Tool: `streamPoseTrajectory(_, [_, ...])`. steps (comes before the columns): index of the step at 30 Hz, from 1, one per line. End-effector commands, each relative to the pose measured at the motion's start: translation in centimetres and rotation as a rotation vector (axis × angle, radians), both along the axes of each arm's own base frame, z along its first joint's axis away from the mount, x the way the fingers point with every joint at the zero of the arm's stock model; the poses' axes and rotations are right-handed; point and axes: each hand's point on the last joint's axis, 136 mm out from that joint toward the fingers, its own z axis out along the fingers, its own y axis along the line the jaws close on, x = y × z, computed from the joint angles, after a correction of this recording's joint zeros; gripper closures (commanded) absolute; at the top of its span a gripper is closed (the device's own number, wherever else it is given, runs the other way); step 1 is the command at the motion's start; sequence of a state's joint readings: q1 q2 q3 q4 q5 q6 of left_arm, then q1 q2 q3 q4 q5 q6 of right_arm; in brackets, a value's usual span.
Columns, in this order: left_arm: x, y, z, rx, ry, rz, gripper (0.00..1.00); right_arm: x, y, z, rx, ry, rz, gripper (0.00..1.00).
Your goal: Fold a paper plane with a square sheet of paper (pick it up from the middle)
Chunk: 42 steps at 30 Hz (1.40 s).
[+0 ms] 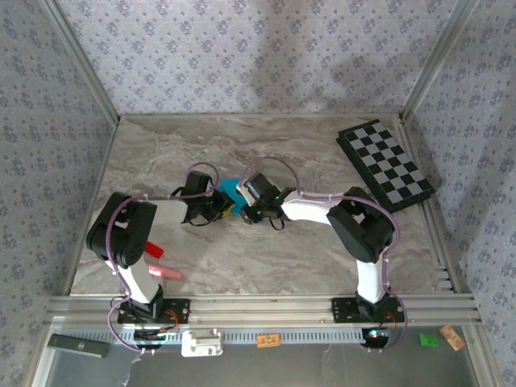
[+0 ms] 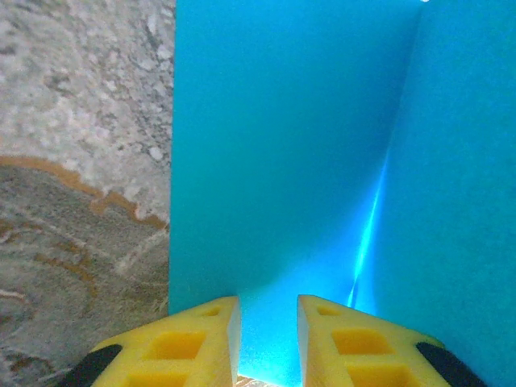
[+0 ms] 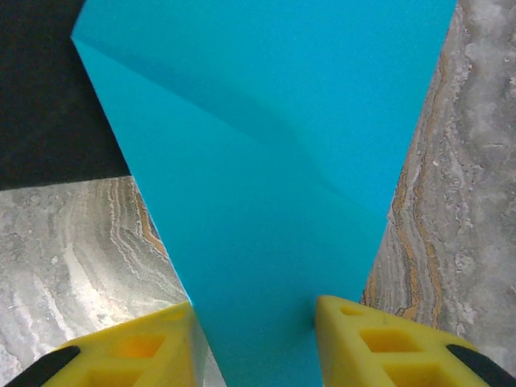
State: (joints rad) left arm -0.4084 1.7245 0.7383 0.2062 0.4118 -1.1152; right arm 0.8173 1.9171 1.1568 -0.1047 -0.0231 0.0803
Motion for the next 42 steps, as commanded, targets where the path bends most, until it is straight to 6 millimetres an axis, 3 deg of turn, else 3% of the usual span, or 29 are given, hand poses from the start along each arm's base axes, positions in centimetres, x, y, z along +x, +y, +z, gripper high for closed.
streamPoseTrajectory(1, [-0.3,-0.2,-0.4,0.013,0.021,-0.021,0.75,0.3,-0.1,-0.2,-0.043,-0.021,0.007,0.60])
streamPoseTrajectory(15, [-0.4,0.1,-0.3,0.032,0.023,-0.014,0.75,-0.1,0.2,0.1,-0.005,0.011,0.029,0.82])
streamPoseTrajectory(31, [0.3,0.6,3.5,0.068,-0.088,-0.040,0.76,-1.5,0.5,-0.4,0.151,0.241,0.047,0.90])
streamPoseTrajectory(34, [0.2,0.5,3.5,0.056,-0.097,-0.041,0.75,-0.9,1.1,0.6,0.203,0.271,0.045,0.90])
streamPoseTrajectory(42, [0.0,0.0,2.9,0.013,-0.096,-0.038,0.72,-1.3,1.4,0.3,0.245,0.385,0.033,0.92])
